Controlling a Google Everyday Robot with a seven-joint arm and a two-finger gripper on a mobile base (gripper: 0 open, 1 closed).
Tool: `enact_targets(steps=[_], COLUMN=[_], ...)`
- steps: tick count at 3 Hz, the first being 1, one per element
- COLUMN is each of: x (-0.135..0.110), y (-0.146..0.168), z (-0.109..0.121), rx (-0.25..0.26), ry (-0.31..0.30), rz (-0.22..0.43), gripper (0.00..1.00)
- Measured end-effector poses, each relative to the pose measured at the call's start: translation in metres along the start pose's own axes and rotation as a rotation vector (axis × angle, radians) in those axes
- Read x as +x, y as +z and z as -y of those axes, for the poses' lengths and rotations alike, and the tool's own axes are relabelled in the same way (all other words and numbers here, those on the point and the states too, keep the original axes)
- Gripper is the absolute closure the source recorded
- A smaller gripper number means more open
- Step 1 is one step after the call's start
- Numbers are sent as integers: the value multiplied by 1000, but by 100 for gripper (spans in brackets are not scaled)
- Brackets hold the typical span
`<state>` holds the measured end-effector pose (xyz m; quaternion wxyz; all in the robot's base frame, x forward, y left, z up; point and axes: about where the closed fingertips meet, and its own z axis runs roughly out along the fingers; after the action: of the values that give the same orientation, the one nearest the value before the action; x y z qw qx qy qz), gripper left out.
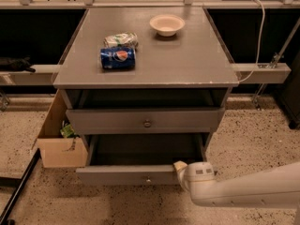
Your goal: Open middle drawer
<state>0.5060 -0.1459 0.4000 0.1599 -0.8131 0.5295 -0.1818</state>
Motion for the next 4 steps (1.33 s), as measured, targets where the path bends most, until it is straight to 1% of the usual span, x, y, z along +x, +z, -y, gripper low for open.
enact_targets(steps=[1, 2, 4], x=[0, 0, 0], y=[-1, -1, -1], z=[1, 1, 1], rx=[0, 0, 0], ry=[0, 0, 0], rz=[0, 0, 0], gripper=[100, 82, 36])
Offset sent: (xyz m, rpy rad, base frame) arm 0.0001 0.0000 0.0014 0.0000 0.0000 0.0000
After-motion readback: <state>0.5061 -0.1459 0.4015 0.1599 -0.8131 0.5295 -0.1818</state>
